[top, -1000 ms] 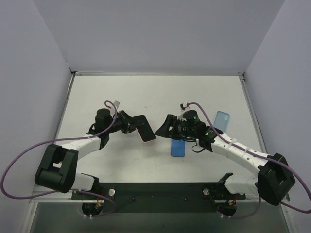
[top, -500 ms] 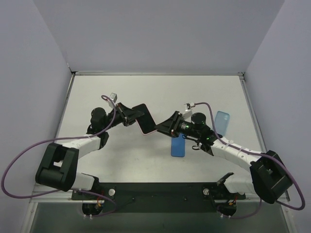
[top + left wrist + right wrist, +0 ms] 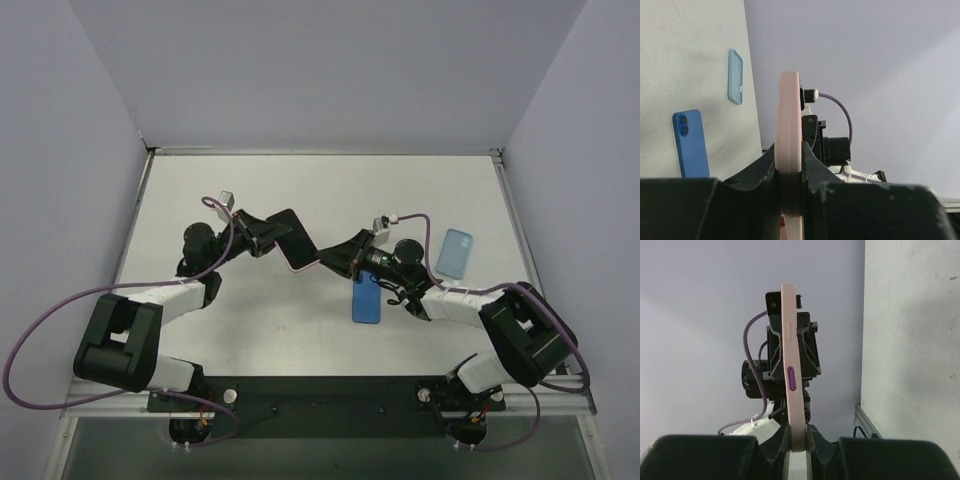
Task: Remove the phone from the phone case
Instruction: Remove the phone case from the phone.
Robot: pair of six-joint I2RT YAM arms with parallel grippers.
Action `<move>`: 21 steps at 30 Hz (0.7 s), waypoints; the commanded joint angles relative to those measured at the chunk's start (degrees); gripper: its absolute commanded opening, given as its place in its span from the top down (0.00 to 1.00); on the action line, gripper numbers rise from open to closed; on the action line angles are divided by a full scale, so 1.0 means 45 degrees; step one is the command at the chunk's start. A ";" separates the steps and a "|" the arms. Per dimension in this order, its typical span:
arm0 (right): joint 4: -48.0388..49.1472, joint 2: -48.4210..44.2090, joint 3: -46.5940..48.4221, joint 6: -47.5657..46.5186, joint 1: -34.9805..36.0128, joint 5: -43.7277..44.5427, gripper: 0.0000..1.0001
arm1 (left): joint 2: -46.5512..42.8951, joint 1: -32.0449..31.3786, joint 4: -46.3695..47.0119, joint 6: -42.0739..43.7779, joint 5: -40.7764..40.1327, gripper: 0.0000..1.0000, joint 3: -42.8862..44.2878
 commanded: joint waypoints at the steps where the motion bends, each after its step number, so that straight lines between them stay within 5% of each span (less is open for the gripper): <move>1: 0.4522 0.0898 0.0520 0.2782 0.0029 0.0244 1.00 | -0.0382 -0.0152 0.2392 -0.0495 0.0005 1.00 0.0437; 5: 0.6047 0.1873 0.1009 0.4755 -0.0010 0.0886 1.00 | -0.0498 -0.0171 0.3641 -0.0885 -0.0248 1.00 0.0555; 21: 0.6011 0.2793 0.4680 0.8313 0.0009 0.3251 1.00 | -0.0402 -0.0854 0.5987 -0.0808 -0.2045 1.00 0.2232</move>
